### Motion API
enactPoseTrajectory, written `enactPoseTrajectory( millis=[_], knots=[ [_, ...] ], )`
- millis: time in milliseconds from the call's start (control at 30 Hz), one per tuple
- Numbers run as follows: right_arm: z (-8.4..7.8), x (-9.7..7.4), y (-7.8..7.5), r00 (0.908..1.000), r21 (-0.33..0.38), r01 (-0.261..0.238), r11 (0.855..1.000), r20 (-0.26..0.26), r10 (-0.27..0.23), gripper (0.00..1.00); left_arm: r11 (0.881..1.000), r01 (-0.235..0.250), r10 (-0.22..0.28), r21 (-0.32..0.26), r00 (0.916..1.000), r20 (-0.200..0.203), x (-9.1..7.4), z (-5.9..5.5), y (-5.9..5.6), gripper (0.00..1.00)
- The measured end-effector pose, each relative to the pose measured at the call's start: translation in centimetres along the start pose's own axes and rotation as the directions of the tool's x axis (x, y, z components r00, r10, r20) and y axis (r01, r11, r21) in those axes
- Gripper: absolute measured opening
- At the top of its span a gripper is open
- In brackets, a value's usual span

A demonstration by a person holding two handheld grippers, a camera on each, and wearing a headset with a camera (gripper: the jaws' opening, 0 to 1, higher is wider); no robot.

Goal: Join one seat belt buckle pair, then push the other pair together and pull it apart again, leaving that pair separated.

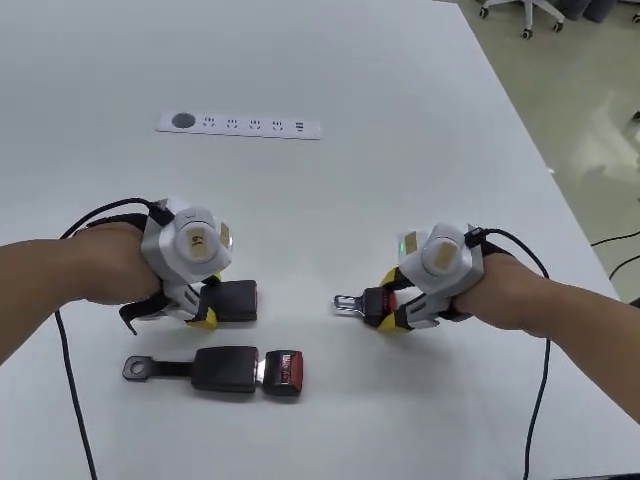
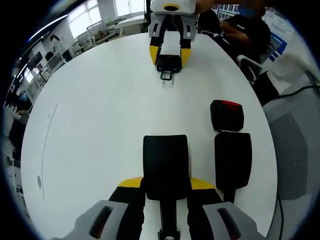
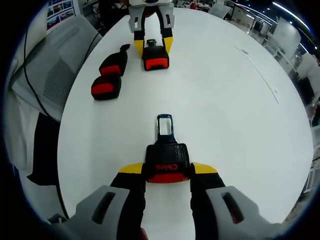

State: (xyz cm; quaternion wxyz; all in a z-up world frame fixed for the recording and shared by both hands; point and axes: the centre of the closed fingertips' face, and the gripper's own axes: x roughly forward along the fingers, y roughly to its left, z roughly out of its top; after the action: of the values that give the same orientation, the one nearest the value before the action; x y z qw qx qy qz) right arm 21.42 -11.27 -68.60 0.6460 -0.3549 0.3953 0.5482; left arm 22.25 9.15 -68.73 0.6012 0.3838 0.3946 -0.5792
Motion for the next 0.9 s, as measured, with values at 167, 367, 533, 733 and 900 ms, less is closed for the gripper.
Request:
enactPoseTrajectory(
  millis=[167, 367, 533, 733, 900],
  knots=[
    [0.1, 0.2, -0.1, 1.0000, -0.005, 0.000, 1.000, -0.004, 0.000, 0.32, 1.000, 0.002, -0.002, -0.005, 1.0000, 0.002, 0.1, -0.1, -0.1, 0.33],
    [0.9, 0.3, 0.5, 0.9999, -0.007, -0.010, 1.000, 0.002, 0.010, 0.32, 1.000, 0.000, 0.000, -0.004, 1.0000, -0.002, 0.0, -0.1, 0.0, 0.33],
    [2.1, 0.9, 1.2, 0.9999, -0.006, -0.006, 1.000, 0.015, 0.006, 0.32, 1.000, -0.001, 0.001, -0.008, 1.0000, 0.002, 0.0, -0.2, 0.0, 0.33],
    [4.2, 1.6, 1.7, 0.9995, -0.025, -0.011, 1.000, 0.029, 0.011, 0.32, 1.000, 0.003, -0.003, -0.011, 1.0000, 0.003, 0.0, -0.2, 0.0, 0.33],
    [5.7, 2.6, 1.5, 0.9993, -0.027, -0.006, 1.000, 0.036, 0.007, 0.32, 1.000, 0.002, -0.001, -0.014, 1.0000, 0.007, 0.1, -0.3, 0.0, 0.33]
  ],
)
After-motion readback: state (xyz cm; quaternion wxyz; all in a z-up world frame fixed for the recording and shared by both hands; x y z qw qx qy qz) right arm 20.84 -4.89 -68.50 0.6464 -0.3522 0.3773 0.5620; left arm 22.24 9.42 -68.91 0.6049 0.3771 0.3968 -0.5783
